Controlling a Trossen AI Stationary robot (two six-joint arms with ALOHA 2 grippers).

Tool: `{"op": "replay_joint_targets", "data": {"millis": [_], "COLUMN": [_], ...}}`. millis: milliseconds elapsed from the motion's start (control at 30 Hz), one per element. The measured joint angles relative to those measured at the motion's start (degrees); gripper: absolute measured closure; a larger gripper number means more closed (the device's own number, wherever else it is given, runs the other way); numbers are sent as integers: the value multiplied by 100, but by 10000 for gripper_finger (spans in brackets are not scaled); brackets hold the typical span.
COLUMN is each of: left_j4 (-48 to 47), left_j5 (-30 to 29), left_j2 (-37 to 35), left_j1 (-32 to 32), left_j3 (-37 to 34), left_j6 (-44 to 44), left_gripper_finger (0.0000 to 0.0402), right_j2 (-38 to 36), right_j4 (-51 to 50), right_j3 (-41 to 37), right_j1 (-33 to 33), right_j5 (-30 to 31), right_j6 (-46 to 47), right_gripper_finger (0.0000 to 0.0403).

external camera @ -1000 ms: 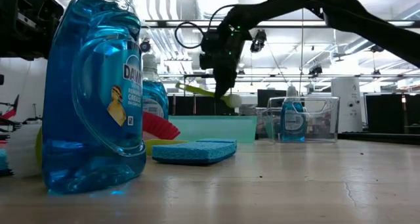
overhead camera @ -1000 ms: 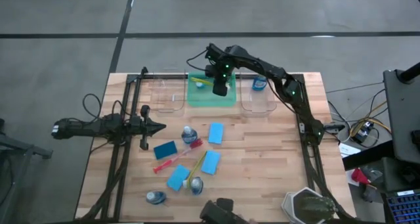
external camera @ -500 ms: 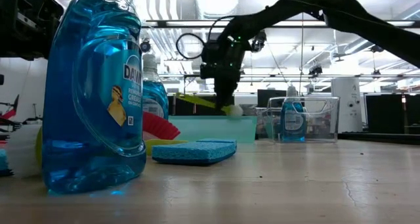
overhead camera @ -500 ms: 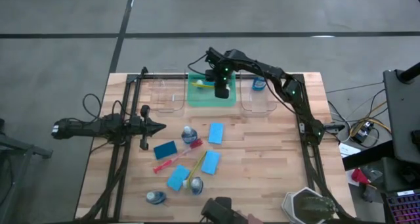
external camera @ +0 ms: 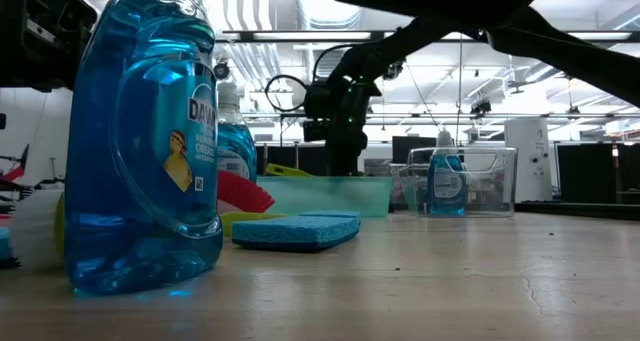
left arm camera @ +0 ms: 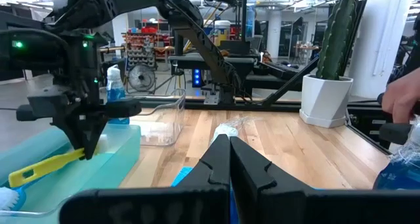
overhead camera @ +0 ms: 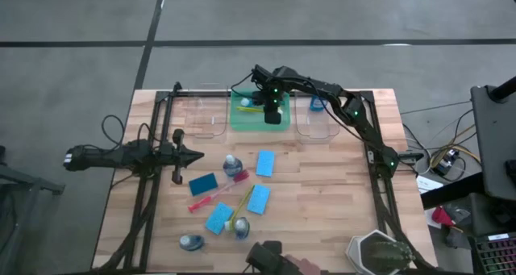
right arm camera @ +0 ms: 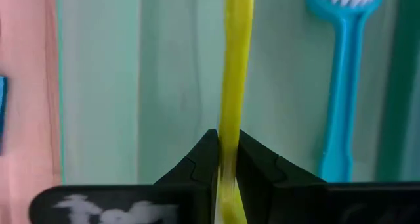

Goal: Pick & Place Kitchen Sink Supplies
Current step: Put the green dishwashing brush into the green bin, then put the blue dishwashing liquid bottle into the right transparent bin

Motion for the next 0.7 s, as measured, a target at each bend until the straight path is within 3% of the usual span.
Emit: {"op": "replay_joint_targets", "data": {"millis": [333, 700], "left_j4": [0, 0], "left_j5": [0, 0], "left_j2": [0, 0], "left_j1": [0, 0], "left_j3": [0, 0], "left_j6": [0, 0], "left_gripper_finger": [399, 399], "right_j2": [4, 7], "right_j4": [193, 31], "right_j3": [-54, 279], "right_j1": [21, 24], "right_j5": [273, 450], "right_j6": [-128, 377], "right_gripper_finger": [353, 289]}}
